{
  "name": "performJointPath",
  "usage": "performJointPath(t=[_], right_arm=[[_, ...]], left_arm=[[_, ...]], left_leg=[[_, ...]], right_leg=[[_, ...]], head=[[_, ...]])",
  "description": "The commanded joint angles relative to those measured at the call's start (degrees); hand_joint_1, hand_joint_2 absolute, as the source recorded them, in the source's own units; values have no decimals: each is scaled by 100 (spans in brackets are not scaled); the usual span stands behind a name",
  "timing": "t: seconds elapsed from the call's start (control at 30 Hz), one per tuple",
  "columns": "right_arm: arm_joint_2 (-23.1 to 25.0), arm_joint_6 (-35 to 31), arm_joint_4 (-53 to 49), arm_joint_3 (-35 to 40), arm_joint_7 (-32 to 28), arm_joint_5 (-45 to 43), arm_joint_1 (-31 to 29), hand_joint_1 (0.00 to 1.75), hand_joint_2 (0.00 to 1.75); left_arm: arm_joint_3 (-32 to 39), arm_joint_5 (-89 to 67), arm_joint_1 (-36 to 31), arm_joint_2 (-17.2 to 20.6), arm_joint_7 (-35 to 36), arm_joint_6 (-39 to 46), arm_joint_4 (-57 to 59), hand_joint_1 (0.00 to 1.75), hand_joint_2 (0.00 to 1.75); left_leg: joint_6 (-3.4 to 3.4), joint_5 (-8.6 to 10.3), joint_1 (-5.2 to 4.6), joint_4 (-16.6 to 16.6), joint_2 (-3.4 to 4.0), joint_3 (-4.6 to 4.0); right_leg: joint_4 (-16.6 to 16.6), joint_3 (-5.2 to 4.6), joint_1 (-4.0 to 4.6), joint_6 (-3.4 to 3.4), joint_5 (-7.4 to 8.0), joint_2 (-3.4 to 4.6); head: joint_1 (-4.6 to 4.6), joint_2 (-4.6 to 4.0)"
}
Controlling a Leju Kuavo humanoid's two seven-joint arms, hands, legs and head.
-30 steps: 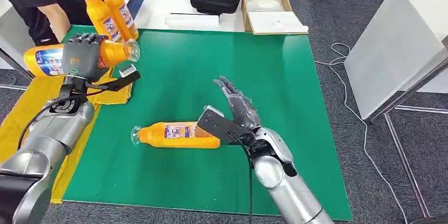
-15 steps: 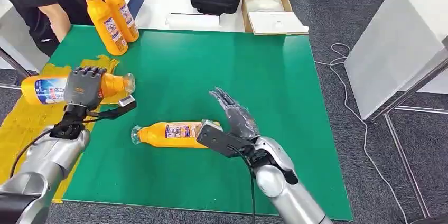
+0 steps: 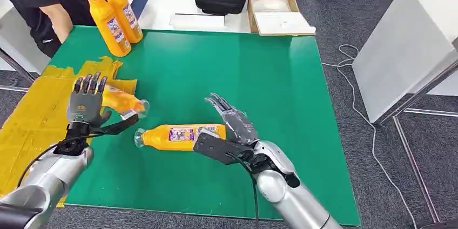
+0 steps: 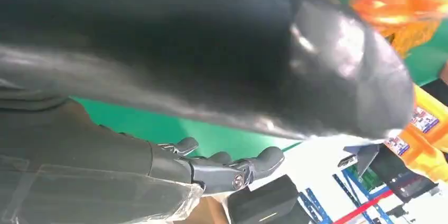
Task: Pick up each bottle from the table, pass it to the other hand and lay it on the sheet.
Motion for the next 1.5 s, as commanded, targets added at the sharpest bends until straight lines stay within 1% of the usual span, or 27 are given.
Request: performJointPath(t=[0.03, 0.07, 0.1, 0.2, 0.27, 0.3, 0.33, 0.4, 0.43, 0.5, 0.53, 0.57, 0.6, 0.63, 0.73, 0.87, 0.93, 0.97, 1.0, 1.13, 1.23, 1.3, 1.33, 1.37, 1.43, 1.47, 1.5], right_arm=[[135, -26, 885, 298, -86, 432, -208, 0, 0], [135, -26, 885, 298, -86, 432, -208, 0, 0], [135, -26, 885, 298, -86, 432, -208, 0, 0], [135, -26, 885, 298, -86, 432, -208, 0, 0], [210, -48, 1070, 289, -114, 550, -270, 0, 0], [299, -51, 1231, 256, -128, 619, -318, 0, 0], [374, -73, 1359, 219, -147, 666, -363, 0, 175], [529, -198, 1618, 135, -143, 847, -518, 0, 175], [581, -217, 1682, 96, -133, 872, -596, 0, 175], [600, -218, 1705, 74, -133, 873, -629, 0, 175], [600, -218, 1705, 74, -133, 873, -629, 0, 175], [619, -219, 1754, 58, -106, 918, -659, 0, 175], [633, -217, 1805, 31, -72, 935, -690, 0, 175], [653, -195, 1913, 25, -8, 966, -753, 0, 175], [726, -218, 2369, 48, 108, 1085, -919, 0, 175], [881, -323, 2998, -1, 113, 1192, -1157, 0, 175], [983, -373, 3330, -62, 97, 1234, -1283, 0, 175], [1029, -378, 3492, -102, 104, 1257, -1342, 0, 175], [1042, -396, 3554, -131, 121, 1268, -1351, 0, 175], [1067, -398, 3921, -195, 161, 1364, -1379, 0, 175], [1103, -376, 4148, -201, 157, 1391, -1429, 0, 175], [1122, -400, 4217, -198, 137, 1409, -1450, 0, 175], [1122, -400, 4217, -198, 137, 1409, -1450, 0, 175], [1135, -399, 4234, -203, 135, 1410, -1462, 0, 175], [1135, -399, 4234, -203, 135, 1410, -1462, 0, 175], [1135, -399, 4234, -203, 135, 1410, -1462, 0, 175], [1135, -399, 4234, -203, 135, 1410, -1462, 0, 175]], left_arm=[[580, 152, -188, -37, -348, 5, 819, 0, 0], [580, 152, -188, -37, -348, 5, 819, 0, 0], [580, 152, -188, -37, -348, 5, 819, 0, 0], [580, 152, -188, -37, -348, 5, 819, 0, 0], [797, 291, -205, -63, -487, 5, 767, 0, 0], [1155, 568, -164, -117, -736, 5, 588, 0, 0], [1648, 1093, -203, -229, -1222, 5, 567, 0, 0], [3150, 2529, -338, -514, -2703, 5, 273, 0, 0], [3435, 2932, -489, -532, -3110, -83, 333, 0, 0], [3426, 2918, -538, -512, -3087, -116, 342, 0, 0], [3426, 2918, -538, -512, -3087, -116, 342, 0, 0], [3747, 3383, -576, -593, -3433, -173, 231, 0, 0], [4094, 4030, -664, -687, -3996, -447, 114, 0, 0], [4305, 4554, -756, -775, -4282, -779, -88, 0, 0], [4072, 5399, -741, -1009, -4350, -1303, -958, 0, 0], [3502, 5808, -520, -1227, -4350, -1270, -1601, 0, 0], [3187, 6046, -420, -1290, -4350, -1170, -1797, 0, 0], [2980, 6166, -429, -1311, -4350, -1121, -1807, 0, 0], [2886, 6236, -475, -1352, -4350, -1137, -1782, 0, 0], [2487, 6462, -723, -1442, -4350, -978, -1559, 0, 0], [2411, 6570, -757, -1447, -4350, -962, -1523, 0, 0], [2389, 6599, -742, -1427, -4350, -962, -1534, 0, 0], [2389, 6599, -742, -1427, -4350, -962, -1534, 0, 0], [2383, 6621, -727, -1408, -4350, -975, -1548, 0, 0], [2383, 6621, -727, -1408, -4350, -975, -1548, 0, 0], [2383, 6621, -727, -1408, -4350, -975, -1548, 0, 0], [2383, 6621, -727, -1408, -4350, -975, -1548, 0, 0]], left_leg=[[-7, -21, 4, -4, 11, 56], [-5, -10, 3, -4, 4, 30], [-6, -16, 6, -1, 2, 41], [-3, -8, 2, -3, 3, 24], [-5, -17, 5, 1, 3, 42], [-6, -22, 7, 3, 6, 54], [-4, -13, 4, 0, 4, 34], [-4, -9, 7, 5, -5, 21], [-5, -16, 8, 7, -7, 38], [-4, -1, 8, 6, -7, 3], [-4, -5, 7, 8, -15, 15], [-5, -12, 7, 10, -9, 28], [-4, -4, 6, 2, -5, 18], [-5, -9, 6, 5, -11, 29], [-3, -4, 8, 12, -36, 16], [-2, 1, 4, 2, -15, 14], [-2, -8, 2, 6, -21, 35], [-3, -12, 2, 7, -16, 40], [-2, -1, 1, 1, -6, 17], [-4, -7, 3, 6, -36, 35], [-2, 0, 1, 4, -15, 16], [-4, -14, 3, 10, -17, 43], [-2, -3, 3, 5, -6, 20], [-4, -10, 4, 8, -10, 35], [-2, -1, 1, 3, -6, 17], [-6, -18, 5, 12, -13, 50], [-1, 1, 1, 2, -4, 15]], right_leg=[[-8, 57, 8, -18, -17, 0], [-6, 30, 5, -11, -8, -3], [-5, 43, 8, -15, -15, -7], [-5, 25, 3, -9, -8, -4], [-4, 45, 7, -14, -16, -7], [-4, 57, 9, -18, -19, -6], [-3, 35, 5, -12, -11, -4], [-1, 27, 8, -11, -9, -13], [0, 46, 10, -16, -17, -18], [0, 3, 9, -9, -3, -14], [3, 17, 8, -11, -10, -23], [5, 29, 10, -14, -16, -20], [-2, 16, 8, -10, -7, -14], [1, 29, 10, -14, -13, -22], [5, 23, 12, -11, -17, -47], [-4, 12, 7, -7, -5, -23], [-1, 39, 7, -11, -16, -33], [0, 43, 8, -13, -18, -28], [-6, 17, 5, -5, -2, -12], [-1, 45, 7, -11, -18, -46], [-2, 18, 4, -6, -5, -22], [1, 50, 9, -14, -18, -28], [-1, 23, 5, -7, -5, -15], [0, 40, 7, -12, -13, -22], [-1, 18, 2, -7, -4, -15], [5, 56, 8, -18, -24, -29], [-2, 14, 2, -5, -2, -12]], head=[[-2, 0], [-4, 0], [0, 0], [-4, 0], [-2, 0], [0, 0], [-2, 0], [-2, 0], [0, 0], [0, 0], [-2, 0], [0, 0], [0, 0], [-2, 0], [0, 0], [-2, 0], [0, 0], [-2, 0], [0, 0], [-2, 0], [-2, 0], [-2, 0], [0, 0], [-2, 0], [-2, 0], [0, 0], [-2, 0]])
